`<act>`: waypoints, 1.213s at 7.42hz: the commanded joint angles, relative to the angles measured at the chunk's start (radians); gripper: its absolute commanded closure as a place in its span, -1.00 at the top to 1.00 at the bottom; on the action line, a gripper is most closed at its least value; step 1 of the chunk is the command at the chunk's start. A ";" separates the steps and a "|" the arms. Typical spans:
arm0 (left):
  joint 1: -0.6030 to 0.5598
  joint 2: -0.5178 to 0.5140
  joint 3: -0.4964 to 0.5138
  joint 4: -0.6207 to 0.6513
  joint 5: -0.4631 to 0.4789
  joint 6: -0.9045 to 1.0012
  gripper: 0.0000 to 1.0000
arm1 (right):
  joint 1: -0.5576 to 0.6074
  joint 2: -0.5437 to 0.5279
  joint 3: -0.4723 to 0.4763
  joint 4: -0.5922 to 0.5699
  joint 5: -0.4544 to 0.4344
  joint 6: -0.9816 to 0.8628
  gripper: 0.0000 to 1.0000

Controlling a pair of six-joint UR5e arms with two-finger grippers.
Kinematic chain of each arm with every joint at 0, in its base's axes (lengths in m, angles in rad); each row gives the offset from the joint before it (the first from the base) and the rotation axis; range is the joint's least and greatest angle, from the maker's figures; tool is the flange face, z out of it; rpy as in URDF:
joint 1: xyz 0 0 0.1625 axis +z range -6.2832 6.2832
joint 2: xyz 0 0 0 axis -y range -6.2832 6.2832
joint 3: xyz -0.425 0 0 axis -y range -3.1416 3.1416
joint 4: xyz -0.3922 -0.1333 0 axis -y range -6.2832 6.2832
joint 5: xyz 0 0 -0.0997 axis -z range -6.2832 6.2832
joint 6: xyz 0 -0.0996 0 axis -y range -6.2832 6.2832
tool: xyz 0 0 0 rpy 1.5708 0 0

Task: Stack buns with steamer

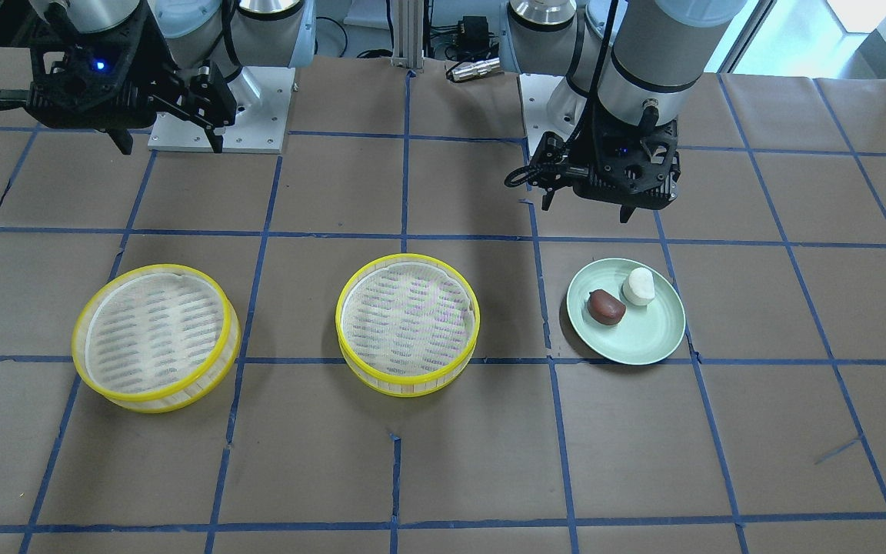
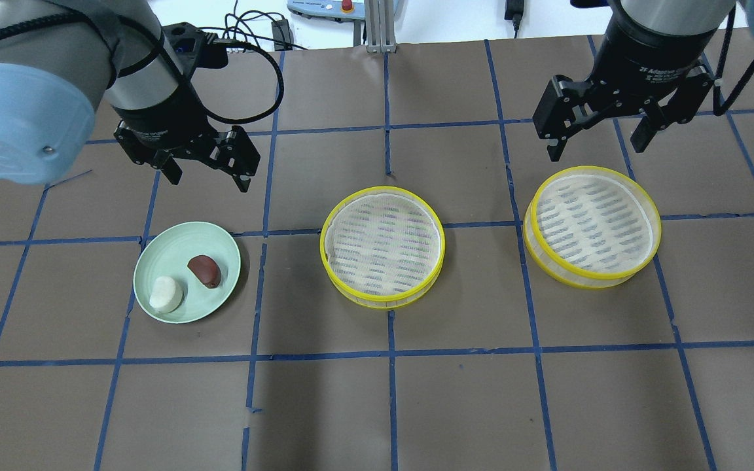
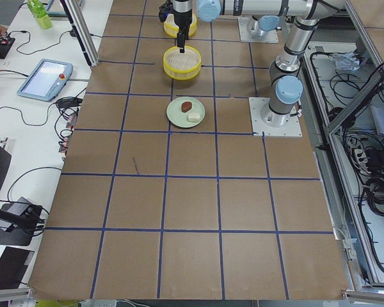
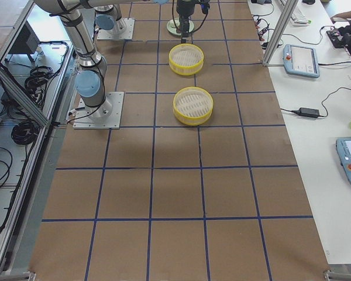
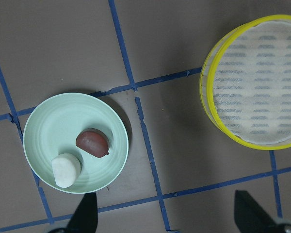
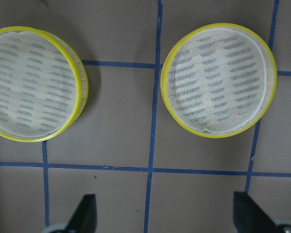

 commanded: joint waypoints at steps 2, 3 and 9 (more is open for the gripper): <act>0.001 0.005 -0.002 0.002 0.003 0.006 1.00 | 0.005 0.022 0.002 -0.037 0.013 -0.005 1.00; 0.008 -0.004 -0.013 -0.013 0.018 0.005 1.00 | 0.002 0.035 -0.001 -0.049 0.013 -0.006 1.00; 0.310 -0.079 -0.367 0.369 0.035 0.339 0.99 | -0.007 0.037 0.008 -0.048 0.009 -0.005 1.00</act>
